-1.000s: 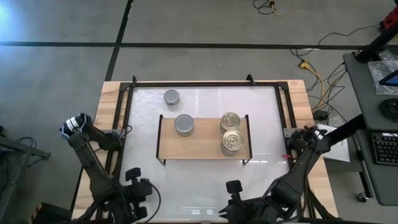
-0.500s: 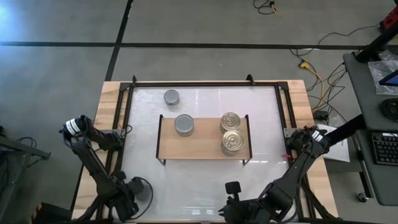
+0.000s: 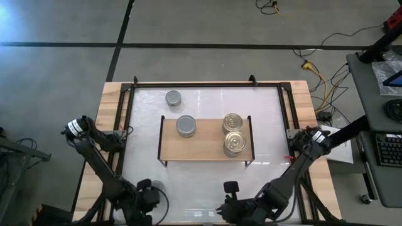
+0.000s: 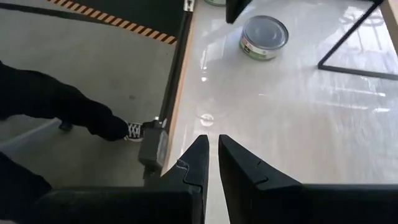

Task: Stack canned seafood by type on shelf
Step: Put the green tuna can on the shelf

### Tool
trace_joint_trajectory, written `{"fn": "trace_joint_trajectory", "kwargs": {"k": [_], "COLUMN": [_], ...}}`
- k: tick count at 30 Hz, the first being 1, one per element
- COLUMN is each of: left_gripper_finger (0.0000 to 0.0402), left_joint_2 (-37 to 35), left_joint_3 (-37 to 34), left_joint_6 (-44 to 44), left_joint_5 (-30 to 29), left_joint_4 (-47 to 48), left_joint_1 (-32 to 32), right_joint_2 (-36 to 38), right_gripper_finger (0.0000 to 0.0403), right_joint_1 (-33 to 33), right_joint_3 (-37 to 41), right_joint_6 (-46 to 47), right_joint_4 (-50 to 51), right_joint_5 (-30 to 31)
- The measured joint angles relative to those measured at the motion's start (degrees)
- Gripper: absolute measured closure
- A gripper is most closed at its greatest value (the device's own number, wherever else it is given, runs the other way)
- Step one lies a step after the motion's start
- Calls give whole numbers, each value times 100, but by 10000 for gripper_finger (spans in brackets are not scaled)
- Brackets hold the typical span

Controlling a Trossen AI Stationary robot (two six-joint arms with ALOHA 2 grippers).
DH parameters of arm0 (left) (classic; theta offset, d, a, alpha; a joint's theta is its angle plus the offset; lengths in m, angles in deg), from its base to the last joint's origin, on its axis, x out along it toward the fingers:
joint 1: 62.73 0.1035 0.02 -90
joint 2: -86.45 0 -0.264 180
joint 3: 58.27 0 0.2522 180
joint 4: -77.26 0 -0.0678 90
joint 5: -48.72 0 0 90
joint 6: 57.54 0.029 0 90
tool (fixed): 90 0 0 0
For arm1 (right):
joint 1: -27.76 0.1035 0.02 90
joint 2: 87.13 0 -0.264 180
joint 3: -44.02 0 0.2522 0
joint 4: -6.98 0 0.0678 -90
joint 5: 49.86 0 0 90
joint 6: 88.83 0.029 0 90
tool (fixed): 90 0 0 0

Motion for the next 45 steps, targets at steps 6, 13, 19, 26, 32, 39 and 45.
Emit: {"fn": "trace_joint_trajectory", "kwargs": {"k": [6,13,19,26,32,39,45], "left_gripper_finger": [400,320,199,72,51,67,68], "left_joint_2": [-4,-4,97,496,704,711,708], "left_joint_3": [502,402,6,-467,-564,-763,-1195], "left_joint_6": [-529,-1374,-1761,-1140,-431,632,1955], "left_joint_5": [-171,-446,-697,-839,-1321,-1964,-2009], "left_joint_4": [1880,2187,2156,1476,633,-627,-2882], "left_joint_1": [-335,-790,-976,-942,-722,-111,546], "right_joint_2": [0,0,0,0,0,0,0], "right_gripper_finger": [374,372,322,232,181,147,130], "right_joint_1": [-57,-123,-250,-278,-311,-410,-422], "right_joint_3": [361,511,726,880,891,895,994], "right_joint_6": [88,-5,-1,270,346,332,368], "right_joint_4": [-427,-725,-1136,-1272,-1344,-1375,-1385], "right_joint_5": [-4,-10,-4,-11,-4,-8,-9]}}
